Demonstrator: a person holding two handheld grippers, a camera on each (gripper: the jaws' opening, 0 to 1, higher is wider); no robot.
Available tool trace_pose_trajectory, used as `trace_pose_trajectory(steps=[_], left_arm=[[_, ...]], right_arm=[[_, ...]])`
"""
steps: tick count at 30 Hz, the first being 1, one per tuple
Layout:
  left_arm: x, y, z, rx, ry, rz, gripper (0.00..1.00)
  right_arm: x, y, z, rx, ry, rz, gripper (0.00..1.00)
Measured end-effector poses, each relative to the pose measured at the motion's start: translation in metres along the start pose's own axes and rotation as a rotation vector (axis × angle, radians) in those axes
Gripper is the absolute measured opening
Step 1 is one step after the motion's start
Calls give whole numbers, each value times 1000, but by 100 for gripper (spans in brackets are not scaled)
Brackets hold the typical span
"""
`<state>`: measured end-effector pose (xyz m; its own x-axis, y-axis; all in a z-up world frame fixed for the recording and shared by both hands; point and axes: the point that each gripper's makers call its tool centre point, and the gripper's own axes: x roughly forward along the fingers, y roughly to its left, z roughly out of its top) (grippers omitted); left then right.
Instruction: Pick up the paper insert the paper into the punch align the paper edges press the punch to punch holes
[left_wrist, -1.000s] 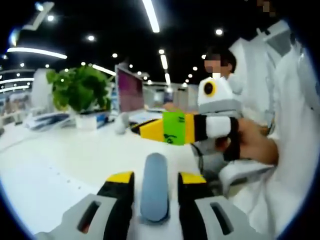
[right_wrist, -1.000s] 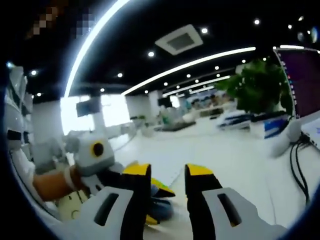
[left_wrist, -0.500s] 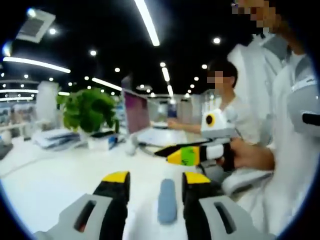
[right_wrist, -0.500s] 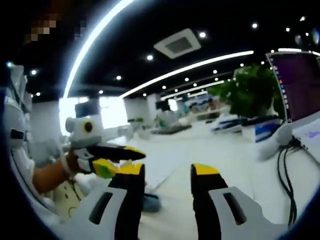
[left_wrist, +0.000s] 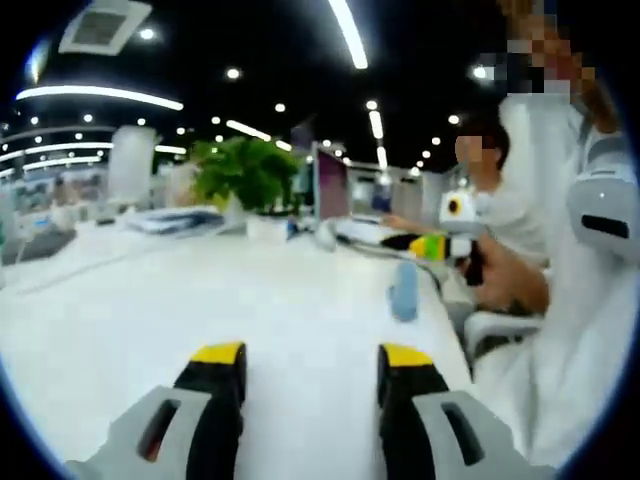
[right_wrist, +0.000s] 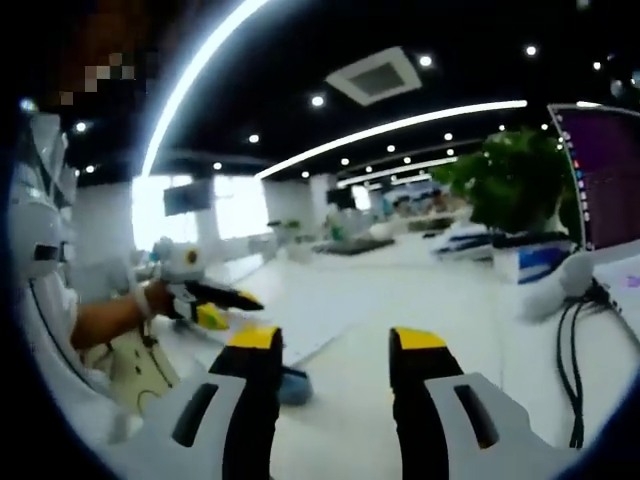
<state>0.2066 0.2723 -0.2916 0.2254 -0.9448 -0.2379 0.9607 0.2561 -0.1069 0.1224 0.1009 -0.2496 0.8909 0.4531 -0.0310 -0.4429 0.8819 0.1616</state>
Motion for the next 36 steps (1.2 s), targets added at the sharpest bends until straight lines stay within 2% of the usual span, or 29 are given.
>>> trace_pose_trajectory(steps=[3, 7, 9, 10, 11, 12, 13, 16, 18, 21, 23, 27, 31, 33, 36], left_arm=[[1, 8, -3, -5, 8, 10, 53], [8, -2, -6, 13, 25, -2, 53], [10, -7, -11, 38, 47, -8, 54], [11, -10, -15, 79, 66, -12, 54], [13, -15, -14, 109, 63, -16, 55], [13, -17, -15, 100, 66, -16, 56], [14, -21, -15, 101, 66, -16, 56], [12, -14, -16, 111, 47, -2, 55], [11, -13, -15, 113, 45, 0, 55], [9, -8, -14, 111, 35, 2, 55], [7, -6, -14, 110, 31, 5, 55], [5, -4, -14, 108, 26, 7, 55], [4, -3, -14, 107, 25, 9, 55], [4, -1, -13, 106, 23, 14, 55], [4, -1, -14, 106, 23, 17, 55]], right_arm=[[0, 4, -4, 15, 12, 76, 45], [-2, 8, -17, -75, 70, 174, 45], [-2, 15, -25, -97, 110, 252, 45], [-3, 20, -33, -142, 149, 315, 46], [-3, 22, -36, -161, 171, 336, 46], [-3, 24, -39, -187, 189, 356, 47], [-2, 29, -43, -222, 217, 407, 49], [0, 36, -52, -227, 269, 502, 51], [7, 33, -56, -235, 295, 516, 50], [12, 35, -62, -230, 324, 573, 50], [13, 34, -68, -244, 366, 620, 48], [17, 35, -66, -262, 368, 651, 39], [18, 41, -64, -235, 365, 707, 25], [17, 43, -64, -227, 362, 716, 24], [14, 45, -64, -263, 345, 730, 23]])
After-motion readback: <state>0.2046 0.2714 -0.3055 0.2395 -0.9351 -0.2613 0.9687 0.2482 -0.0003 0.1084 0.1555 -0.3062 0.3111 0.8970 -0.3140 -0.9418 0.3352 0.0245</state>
